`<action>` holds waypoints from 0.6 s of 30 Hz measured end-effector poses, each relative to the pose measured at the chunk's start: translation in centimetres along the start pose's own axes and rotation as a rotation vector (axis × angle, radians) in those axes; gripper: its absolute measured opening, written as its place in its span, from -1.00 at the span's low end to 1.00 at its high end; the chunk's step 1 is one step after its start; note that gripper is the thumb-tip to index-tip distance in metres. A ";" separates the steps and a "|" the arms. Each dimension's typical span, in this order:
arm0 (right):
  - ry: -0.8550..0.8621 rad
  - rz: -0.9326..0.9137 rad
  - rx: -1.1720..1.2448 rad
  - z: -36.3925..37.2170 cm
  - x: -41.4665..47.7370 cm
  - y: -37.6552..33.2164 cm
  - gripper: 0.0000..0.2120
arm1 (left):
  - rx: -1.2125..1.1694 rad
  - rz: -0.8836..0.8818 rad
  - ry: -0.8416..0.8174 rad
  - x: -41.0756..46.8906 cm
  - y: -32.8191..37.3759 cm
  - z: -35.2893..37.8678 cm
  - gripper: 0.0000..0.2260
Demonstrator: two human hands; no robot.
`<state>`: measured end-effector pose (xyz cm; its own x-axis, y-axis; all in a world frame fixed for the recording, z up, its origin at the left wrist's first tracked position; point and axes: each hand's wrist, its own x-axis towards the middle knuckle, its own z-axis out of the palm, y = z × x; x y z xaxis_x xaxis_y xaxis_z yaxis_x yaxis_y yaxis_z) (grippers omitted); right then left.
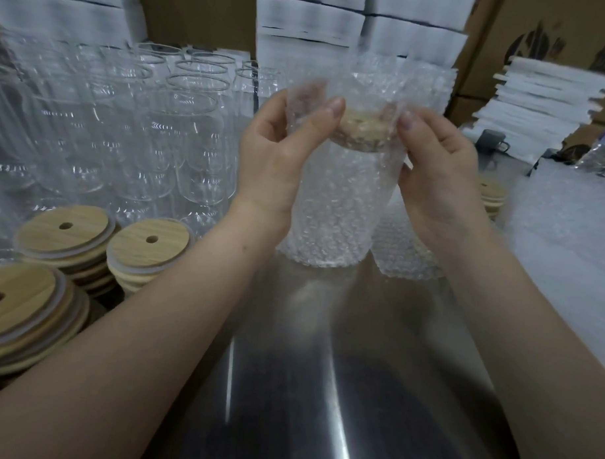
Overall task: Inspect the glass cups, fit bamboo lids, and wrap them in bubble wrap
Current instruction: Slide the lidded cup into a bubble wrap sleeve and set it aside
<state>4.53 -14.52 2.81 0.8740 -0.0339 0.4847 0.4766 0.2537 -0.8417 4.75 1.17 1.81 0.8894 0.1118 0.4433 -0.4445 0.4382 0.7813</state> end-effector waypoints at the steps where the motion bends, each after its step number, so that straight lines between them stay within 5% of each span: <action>1: 0.007 -0.020 -0.015 0.1 0.0 0.0 -0.88 | 0.003 0.012 0.015 0.1 0.2 0.1 -0.83; 3: 0.031 -0.059 -0.042 0.2 0.0 -0.1 -0.86 | 0.029 0.036 0.038 0.1 0.6 0.2 -0.91; 11: 0.138 -0.137 -0.151 0.2 0.1 -0.4 -0.81 | 0.059 0.034 0.093 0.3 1.6 0.5 -0.69; 18: 0.188 0.086 -0.019 0.2 0.0 -0.3 -0.73 | 0.003 -0.165 0.263 0.7 1.6 0.8 -0.69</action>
<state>4.34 -14.35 3.09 0.9131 -0.1927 0.3594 0.3995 0.2449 -0.8834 4.58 1.23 3.70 0.9466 0.2664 0.1816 -0.2916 0.4671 0.8347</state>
